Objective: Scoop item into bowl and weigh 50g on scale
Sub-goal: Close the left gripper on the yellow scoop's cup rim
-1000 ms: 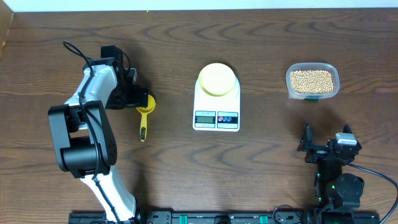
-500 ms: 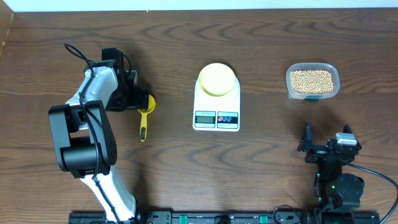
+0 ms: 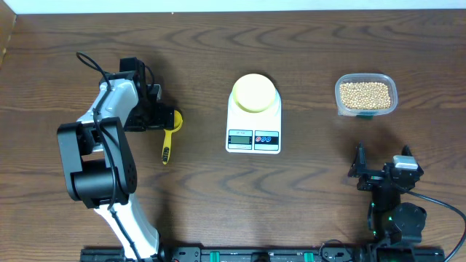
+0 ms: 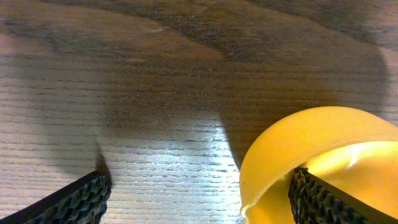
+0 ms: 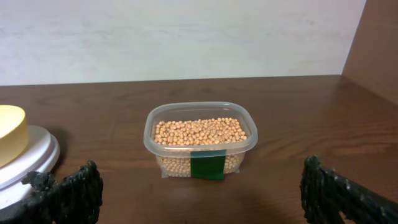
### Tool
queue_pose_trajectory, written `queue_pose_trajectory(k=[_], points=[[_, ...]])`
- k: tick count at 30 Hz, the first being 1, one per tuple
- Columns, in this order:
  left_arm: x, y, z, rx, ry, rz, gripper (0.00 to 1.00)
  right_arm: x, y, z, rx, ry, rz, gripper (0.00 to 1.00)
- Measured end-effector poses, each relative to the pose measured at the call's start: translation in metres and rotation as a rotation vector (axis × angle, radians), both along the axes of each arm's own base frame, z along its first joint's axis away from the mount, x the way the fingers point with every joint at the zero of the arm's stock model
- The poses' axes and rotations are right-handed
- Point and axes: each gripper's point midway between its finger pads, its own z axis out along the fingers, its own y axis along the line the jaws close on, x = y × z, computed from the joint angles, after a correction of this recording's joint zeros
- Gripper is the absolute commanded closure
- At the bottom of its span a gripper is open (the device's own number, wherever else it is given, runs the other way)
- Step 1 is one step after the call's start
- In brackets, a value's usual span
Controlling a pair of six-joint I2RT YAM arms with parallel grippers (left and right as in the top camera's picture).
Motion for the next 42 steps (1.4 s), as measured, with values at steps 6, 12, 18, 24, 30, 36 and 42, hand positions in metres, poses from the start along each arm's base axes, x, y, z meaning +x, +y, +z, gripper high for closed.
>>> queue_pose_trajectory(k=[6, 12, 18, 24, 30, 36, 42], points=[[0.0022, 0.0003, 0.0001, 0.001, -0.009, 0.000, 0.06, 0.0000, 0.0000, 0.0001, 0.000, 0.000, 0.000, 0.01], [0.0043, 0.0005, 0.0001, 0.002, -0.017, 0.000, 0.06, 0.0000, 0.0000, 0.0000, 0.000, 0.000, 0.000, 0.01], [0.0043, 0.0005, 0.0001, 0.002, -0.017, 0.000, 0.13, 0.0000, 0.0000, 0.0000, 0.000, 0.000, 0.000, 0.01], [0.0043, 0.0005, 0.0001, 0.002, -0.018, -0.004, 0.26, 0.0000, 0.0000, 0.0000, 0.000, 0.000, 0.000, 0.01], [0.0043, 0.0005, 0.0001, 0.002, -0.018, -0.002, 0.43, 0.0000, 0.0000, 0.0000, 0.000, 0.000, 0.000, 0.01], [0.0043, 0.0004, 0.0001, 0.002, -0.018, -0.004, 0.50, 0.0000, 0.0000, 0.0000, 0.000, 0.000, 0.000, 0.01], [0.0043, 0.0004, 0.0001, 0.001, -0.018, -0.003, 0.62, 0.0000, 0.0000, 0.0000, 0.000, 0.000, 0.000, 0.01]])
